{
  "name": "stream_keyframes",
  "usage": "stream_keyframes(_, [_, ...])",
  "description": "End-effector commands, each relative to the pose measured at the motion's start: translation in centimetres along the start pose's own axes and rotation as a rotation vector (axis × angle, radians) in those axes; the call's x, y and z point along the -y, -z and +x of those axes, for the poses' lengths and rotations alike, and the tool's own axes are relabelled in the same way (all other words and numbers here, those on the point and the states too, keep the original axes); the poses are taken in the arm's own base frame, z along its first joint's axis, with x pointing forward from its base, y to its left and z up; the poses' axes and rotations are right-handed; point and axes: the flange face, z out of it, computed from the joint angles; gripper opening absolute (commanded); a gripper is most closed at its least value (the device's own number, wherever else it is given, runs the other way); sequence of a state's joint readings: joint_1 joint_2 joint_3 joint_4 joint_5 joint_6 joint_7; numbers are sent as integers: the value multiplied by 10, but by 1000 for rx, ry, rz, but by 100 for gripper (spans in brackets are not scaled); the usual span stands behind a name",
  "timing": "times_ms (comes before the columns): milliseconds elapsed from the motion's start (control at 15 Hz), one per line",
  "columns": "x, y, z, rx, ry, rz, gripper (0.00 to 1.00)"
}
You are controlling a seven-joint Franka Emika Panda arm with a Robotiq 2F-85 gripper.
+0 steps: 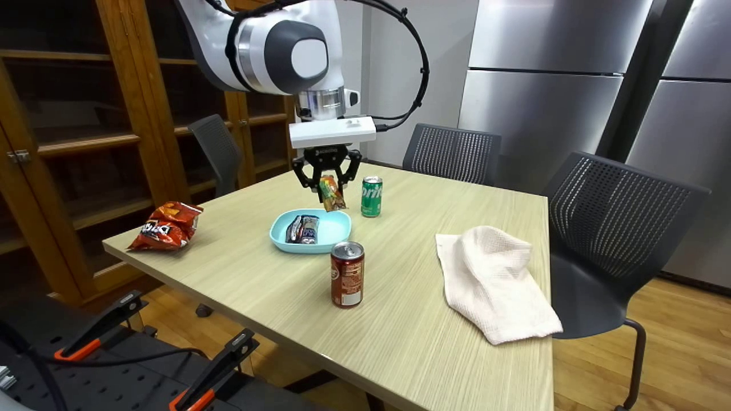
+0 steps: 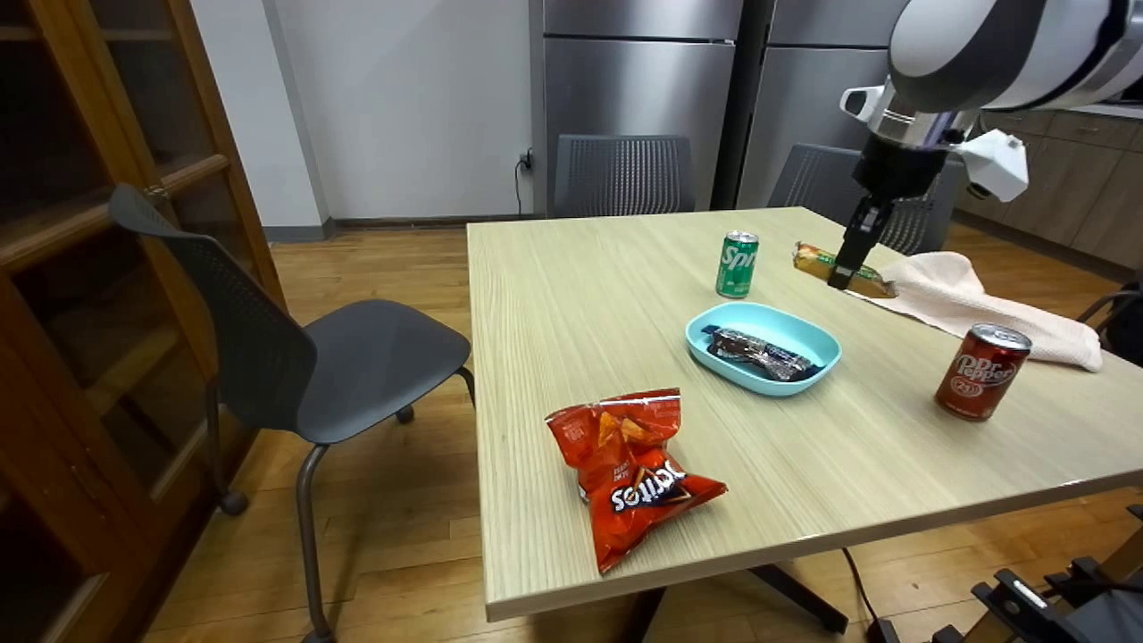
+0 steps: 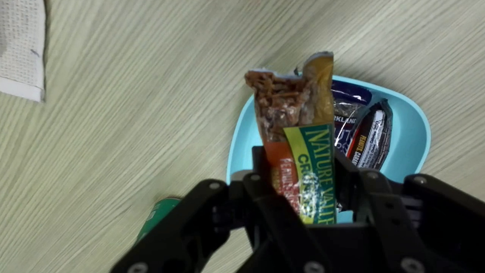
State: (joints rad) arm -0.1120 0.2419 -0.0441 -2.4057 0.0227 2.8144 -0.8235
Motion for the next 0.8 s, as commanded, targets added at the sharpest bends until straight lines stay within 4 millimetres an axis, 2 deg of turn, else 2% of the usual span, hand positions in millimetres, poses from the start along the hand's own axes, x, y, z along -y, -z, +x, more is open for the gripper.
stream_keyframes(0, [-12, -24, 23, -8, -53, 22, 16])
stream_keyframes(333, [-20, -53, 39, 3, -83, 38, 16])
stream_keyframes(733, [-20, -81, 41, 34, -129, 48, 16])
